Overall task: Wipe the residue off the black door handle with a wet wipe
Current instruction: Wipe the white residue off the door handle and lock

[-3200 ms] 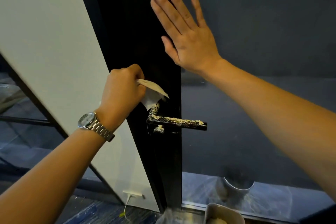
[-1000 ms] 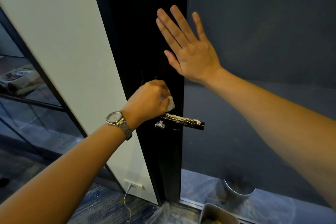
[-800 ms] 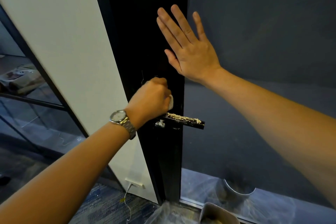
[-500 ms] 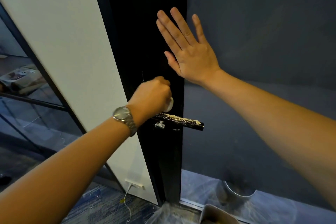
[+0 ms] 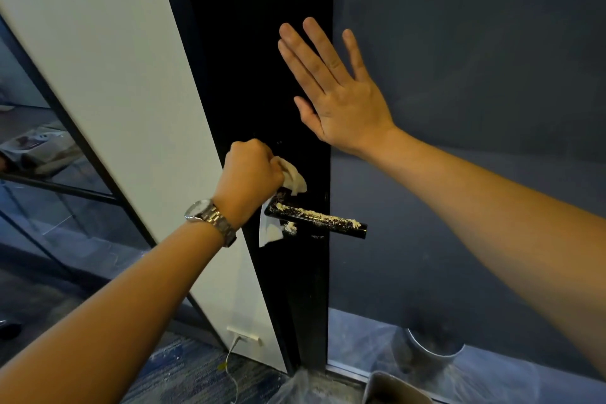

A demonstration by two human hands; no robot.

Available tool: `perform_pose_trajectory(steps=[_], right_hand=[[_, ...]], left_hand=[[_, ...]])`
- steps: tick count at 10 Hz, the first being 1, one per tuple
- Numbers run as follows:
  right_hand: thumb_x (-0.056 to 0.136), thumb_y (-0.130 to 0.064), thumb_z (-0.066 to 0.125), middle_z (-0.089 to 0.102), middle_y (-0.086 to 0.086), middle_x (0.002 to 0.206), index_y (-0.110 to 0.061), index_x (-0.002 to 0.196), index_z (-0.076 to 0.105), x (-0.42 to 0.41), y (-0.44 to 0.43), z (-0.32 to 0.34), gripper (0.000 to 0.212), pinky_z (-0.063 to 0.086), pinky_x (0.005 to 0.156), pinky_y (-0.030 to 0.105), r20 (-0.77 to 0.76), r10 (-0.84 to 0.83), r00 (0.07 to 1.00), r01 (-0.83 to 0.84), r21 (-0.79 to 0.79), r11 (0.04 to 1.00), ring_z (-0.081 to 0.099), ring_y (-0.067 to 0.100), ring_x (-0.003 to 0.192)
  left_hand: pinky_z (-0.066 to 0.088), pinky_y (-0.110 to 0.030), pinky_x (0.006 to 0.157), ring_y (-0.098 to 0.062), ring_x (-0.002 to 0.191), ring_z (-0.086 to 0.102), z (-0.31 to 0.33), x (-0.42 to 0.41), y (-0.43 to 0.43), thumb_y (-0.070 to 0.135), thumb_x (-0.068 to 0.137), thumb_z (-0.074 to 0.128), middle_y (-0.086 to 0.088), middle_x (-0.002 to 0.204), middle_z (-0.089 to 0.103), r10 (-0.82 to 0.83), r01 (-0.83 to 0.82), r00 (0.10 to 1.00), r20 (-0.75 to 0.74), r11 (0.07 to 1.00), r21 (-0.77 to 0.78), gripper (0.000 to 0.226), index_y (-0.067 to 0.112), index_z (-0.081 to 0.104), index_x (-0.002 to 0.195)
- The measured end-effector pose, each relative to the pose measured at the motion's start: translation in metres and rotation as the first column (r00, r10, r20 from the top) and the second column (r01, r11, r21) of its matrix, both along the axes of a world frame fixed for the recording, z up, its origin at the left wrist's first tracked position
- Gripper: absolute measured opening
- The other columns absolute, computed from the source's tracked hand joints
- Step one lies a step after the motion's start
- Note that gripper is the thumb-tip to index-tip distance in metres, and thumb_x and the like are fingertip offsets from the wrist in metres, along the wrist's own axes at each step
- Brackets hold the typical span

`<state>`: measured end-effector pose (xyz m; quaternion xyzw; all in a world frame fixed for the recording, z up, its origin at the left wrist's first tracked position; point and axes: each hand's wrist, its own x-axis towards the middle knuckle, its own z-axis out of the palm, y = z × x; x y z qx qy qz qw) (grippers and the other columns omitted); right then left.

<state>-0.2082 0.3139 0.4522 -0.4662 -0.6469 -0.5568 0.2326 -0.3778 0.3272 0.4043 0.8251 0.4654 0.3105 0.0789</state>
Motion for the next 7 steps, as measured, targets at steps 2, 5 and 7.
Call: perform_pose_trajectory(steps=[2,5,7], right_hand=[[0.096,-0.032,0.038,0.041,0.007,0.149,-0.010,0.145,0.036,0.000,0.000,0.000,0.054,0.025,0.111,0.050,0.001,-0.008,1.000,0.008,0.008,1.000,0.038,0.027,0.137],[0.096,-0.032,0.039,0.041,0.007,0.149,-0.010,0.145,0.036,-0.001,0.000,-0.001,0.053,0.024,0.112,0.050,-0.019,-0.003,1.000,0.002,-0.002,1.000,0.038,0.028,0.138],[0.096,-0.032,0.039,0.041,0.007,0.149,-0.010,0.145,0.036,-0.001,0.000,-0.001,0.054,0.023,0.112,0.050,-0.015,-0.002,1.000,0.002,-0.007,1.000,0.038,0.028,0.138]], left_hand=[[0.034,-0.010,0.039,-0.010,0.044,0.035,-0.002,0.001,-0.003,0.016,0.088,0.051,-0.001,0.053,0.041,0.000,0.002,1.000,0.014,0.985,-0.174,0.022,0.001,0.058,0.073],[0.040,-0.007,0.056,-0.017,0.065,0.059,-0.006,-0.004,-0.013,0.023,0.089,0.056,-0.008,0.081,0.069,-0.034,0.037,0.993,0.111,0.999,-0.032,0.020,0.011,0.071,0.092],[0.032,-0.022,0.048,-0.016,0.052,0.037,-0.018,-0.007,0.001,-0.002,0.081,0.047,-0.005,0.055,0.039,0.235,-0.096,0.955,0.180,0.822,-0.562,0.029,0.008,0.042,0.054]])
